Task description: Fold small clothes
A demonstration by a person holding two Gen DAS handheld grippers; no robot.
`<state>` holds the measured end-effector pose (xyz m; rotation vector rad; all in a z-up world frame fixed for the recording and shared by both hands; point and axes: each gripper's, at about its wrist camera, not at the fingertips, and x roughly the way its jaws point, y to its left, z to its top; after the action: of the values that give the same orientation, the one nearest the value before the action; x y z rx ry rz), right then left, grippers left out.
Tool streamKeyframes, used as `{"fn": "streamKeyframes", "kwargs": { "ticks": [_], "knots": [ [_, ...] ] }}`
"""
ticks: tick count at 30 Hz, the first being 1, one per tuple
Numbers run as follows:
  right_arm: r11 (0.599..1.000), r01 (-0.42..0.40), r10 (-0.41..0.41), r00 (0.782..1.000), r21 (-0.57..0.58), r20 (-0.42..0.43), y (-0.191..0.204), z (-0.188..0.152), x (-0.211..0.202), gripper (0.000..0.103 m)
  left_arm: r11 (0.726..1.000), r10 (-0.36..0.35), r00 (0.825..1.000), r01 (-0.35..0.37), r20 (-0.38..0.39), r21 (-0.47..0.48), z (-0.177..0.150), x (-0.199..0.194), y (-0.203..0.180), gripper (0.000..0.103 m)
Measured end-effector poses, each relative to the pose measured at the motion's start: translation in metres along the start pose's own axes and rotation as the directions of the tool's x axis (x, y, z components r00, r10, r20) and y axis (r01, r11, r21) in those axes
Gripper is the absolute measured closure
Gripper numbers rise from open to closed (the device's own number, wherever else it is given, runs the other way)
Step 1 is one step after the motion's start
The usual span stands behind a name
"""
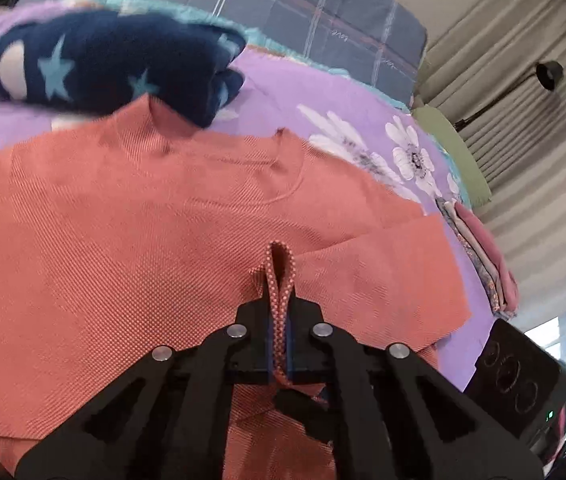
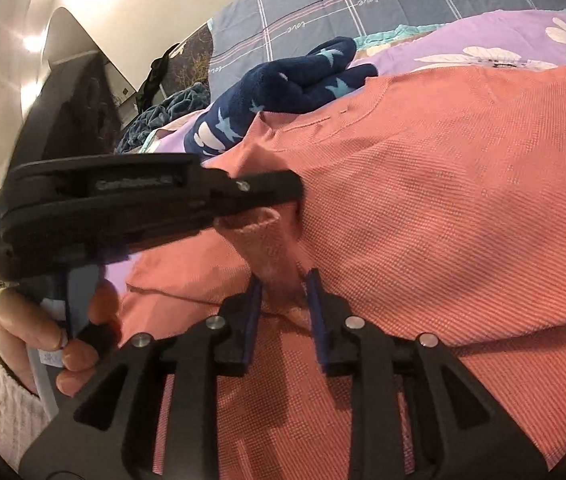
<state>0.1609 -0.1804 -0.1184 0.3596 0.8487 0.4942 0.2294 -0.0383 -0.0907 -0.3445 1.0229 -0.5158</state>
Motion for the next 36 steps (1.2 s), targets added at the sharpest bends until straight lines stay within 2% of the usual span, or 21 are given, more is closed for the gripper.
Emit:
{"fn": "streamKeyframes", "kwargs": {
  "ticks": [2, 5, 6, 8, 11, 12, 13, 15, 20, 24, 27, 29, 30, 31, 32, 33, 36],
  "knots": [
    [1.000, 0.021, -0.021, 1.000, -0.006, 0.008, -0.002, 0.003, -0.012, 0.071, 1.000, -0.012, 1.000, 0.011, 0.029, 0.028, 0.002, -0.017, -0.006, 0.100],
    [0.999, 0.031, -0.031, 0.999, 0.010, 0.028, -0.014, 0.008, -0.040, 0.071, 0.997, -0.040, 0.997, 0.035, 0.071, 0.066, 0.009, -0.044, -0.015, 0.100],
    [0.999, 0.028, -0.029, 0.999, 0.023, 0.029, -0.020, 0.008, -0.048, 0.072, 0.996, -0.049, 0.995, 0.042, 0.085, 0.076, 0.011, -0.052, -0.018, 0.100],
    [0.998, 0.046, -0.047, 0.998, 0.038, 0.030, -0.034, 0.007, -0.060, 0.086, 0.993, -0.064, 0.990, 0.051, 0.123, 0.105, 0.019, -0.069, -0.027, 0.100],
    [0.990, 0.128, -0.130, 0.991, 0.056, 0.043, -0.055, 0.001, -0.066, 0.087, 0.989, -0.065, 0.982, 0.040, 0.177, 0.143, 0.030, -0.089, -0.038, 0.100],
    [0.983, 0.159, -0.164, 0.985, 0.096, 0.046, -0.068, -0.003, -0.065, 0.087, 0.988, -0.060, 0.979, 0.030, 0.196, 0.154, 0.033, -0.096, -0.041, 0.099],
    [0.980, 0.156, -0.163, 0.985, 0.126, 0.048, -0.075, -0.006, -0.064, 0.095, 0.987, -0.048, 0.974, 0.012, 0.222, 0.162, 0.036, -0.106, -0.042, 0.099],
    [0.975, 0.131, -0.141, 0.989, 0.179, 0.049, -0.087, -0.007, -0.061, 0.101, 0.988, -0.029, 0.966, -0.012, 0.257, 0.156, 0.040, -0.123, -0.038, 0.099],
    [0.975, 0.159, -0.168, 0.984, 0.152, 0.052, -0.085, -0.006, -0.058, 0.100, 0.991, 0.064, 0.944, -0.097, 0.322, 0.087, 0.042, -0.155, -0.002, 0.099],
    [0.976, 0.151, -0.161, 0.986, 0.159, 0.051, -0.085, -0.009, -0.056, 0.100, 0.985, 0.161, 0.943, -0.174, 0.292, 0.018, 0.034, -0.154, 0.041, 0.099],
    [0.976, 0.155, -0.164, 0.985, 0.155, 0.053, -0.085, -0.010, -0.057, 0.100, 0.972, 0.234, 0.944, -0.233, 0.232, -0.033, 0.023, -0.138, 0.077, 0.097],
    [0.976, 0.157, -0.166, 0.985, 0.152, 0.052, -0.084, -0.009, -0.058, 0.099, 0.960, 0.280, 0.940, -0.271, 0.193, -0.071, 0.012, -0.128, 0.100, 0.085],
    [0.976, 0.156, -0.165, 0.985, 0.152, 0.052, -0.084, -0.009, -0.058, 0.099, 0.948, 0.317, 0.931, -0.306, 0.181, -0.085, 0.009, -0.125, 0.107, 0.069],
    [0.976, 0.154, -0.164, 0.985, 0.153, 0.053, -0.085, -0.009, -0.058, 0.099, 0.930, 0.366, 0.913, -0.354, 0.180, -0.097, 0.005, -0.122, 0.113, 0.060],
    [0.976, 0.152, -0.162, 0.985, 0.154, 0.053, -0.086, -0.010, -0.059, 0.099, 0.923, 0.384, 0.904, -0.372, 0.187, -0.099, 0.002, -0.123, 0.116, 0.060],
    [0.976, 0.151, -0.161, 0.986, 0.155, 0.053, -0.086, -0.010, -0.059, 0.099, 0.922, 0.386, 0.903, -0.374, 0.191, -0.096, -0.001, -0.125, 0.119, 0.059],
    [0.976, 0.147, -0.157, 0.986, 0.158, 0.054, -0.087, -0.010, -0.059, 0.099, 0.931, 0.366, 0.911, -0.353, 0.193, -0.097, -0.006, -0.129, 0.120, 0.059]
  ]
}}
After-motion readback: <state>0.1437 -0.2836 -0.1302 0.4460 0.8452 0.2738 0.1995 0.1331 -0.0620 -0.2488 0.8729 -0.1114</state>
